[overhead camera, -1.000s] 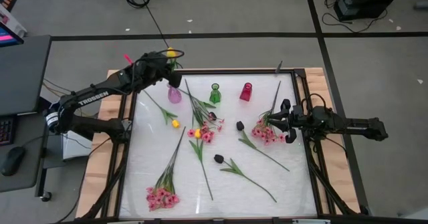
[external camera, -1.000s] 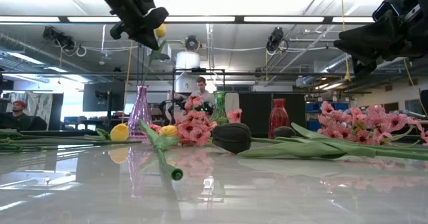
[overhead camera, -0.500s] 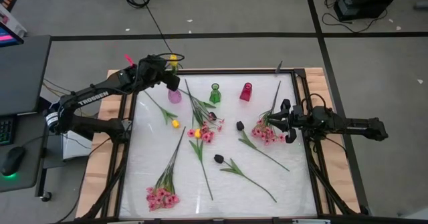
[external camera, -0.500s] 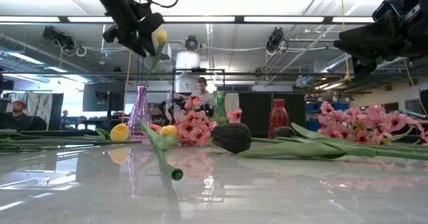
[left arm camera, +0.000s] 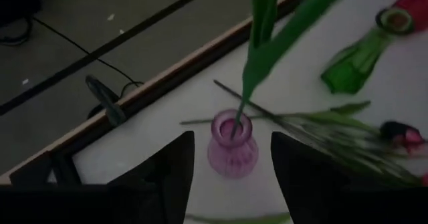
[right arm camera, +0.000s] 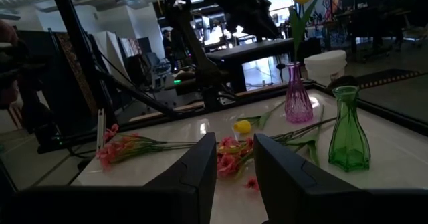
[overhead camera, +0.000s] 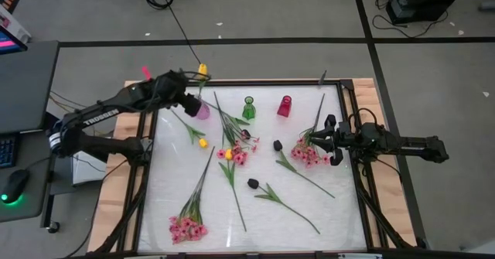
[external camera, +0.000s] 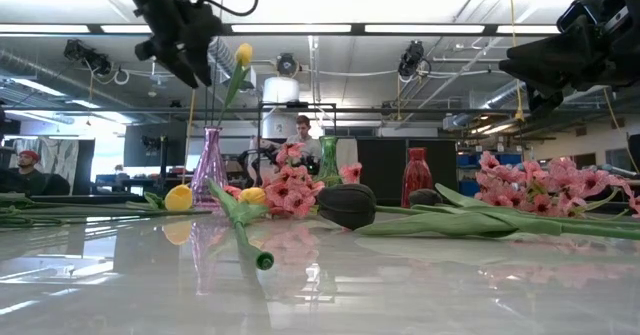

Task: Sort flowers into vase by color
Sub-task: Put the bottom yellow flower into the purple vase

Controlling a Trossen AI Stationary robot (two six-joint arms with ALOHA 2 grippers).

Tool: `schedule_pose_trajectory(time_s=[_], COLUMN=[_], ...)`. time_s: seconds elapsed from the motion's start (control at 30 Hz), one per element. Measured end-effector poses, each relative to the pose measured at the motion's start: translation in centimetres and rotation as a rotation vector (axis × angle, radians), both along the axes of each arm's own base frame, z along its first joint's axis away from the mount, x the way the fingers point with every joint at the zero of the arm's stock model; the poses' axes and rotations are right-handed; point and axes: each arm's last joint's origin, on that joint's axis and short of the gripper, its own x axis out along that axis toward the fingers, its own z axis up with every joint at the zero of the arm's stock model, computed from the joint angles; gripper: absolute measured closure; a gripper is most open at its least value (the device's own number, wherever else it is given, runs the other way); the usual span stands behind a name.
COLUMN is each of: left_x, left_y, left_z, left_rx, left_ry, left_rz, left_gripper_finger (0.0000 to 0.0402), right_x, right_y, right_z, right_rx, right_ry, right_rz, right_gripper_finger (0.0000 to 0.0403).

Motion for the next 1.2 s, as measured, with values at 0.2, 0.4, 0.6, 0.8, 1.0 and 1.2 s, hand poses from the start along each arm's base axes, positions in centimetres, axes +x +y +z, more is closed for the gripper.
schedule_pose_trajectory(time_s=[0.2,0.4,0.6,0.8,1.0,1.2], left_x=[-1.4,-2.7,-3.5,-3.8,-3.5,-3.3], left_y=[-1.3,-3.0,-4.8,-6.6,-8.5,-10.5], left_z=[-0.3,-0.8,-1.3,-1.6,-1.7,-1.7], left_rx=[-0.070,-0.147,-0.212,-0.259,-0.346,-0.491], left_ry=[0.095,0.223,0.368,0.462,0.457,0.409], left_rz=[-0.041,-0.091,-0.178,-0.300,-0.449,-0.538], left_gripper_finger=[0.0198,0.0198,0.0198,0.0198,0.0198,0.0198], right_x=[0.0,0.0,0.0,0.0,0.0,0.0], right_y=[0.0,0.0,0.0,0.0,0.0,0.0], right_z=[0.0,0.0,0.0,0.0,0.0,0.0], right_rx=[0.000,0.000,0.000,0.000,0.000,0.000], right_ry=[0.000,0.000,0.001,0.000,0.001,0.000], right_rz=[0.000,0.000,0.000,0.000,0.000,0.000], right_gripper_finger=[0.0292,0.0292,0.0292,0.0292,0.0292,0.0292])
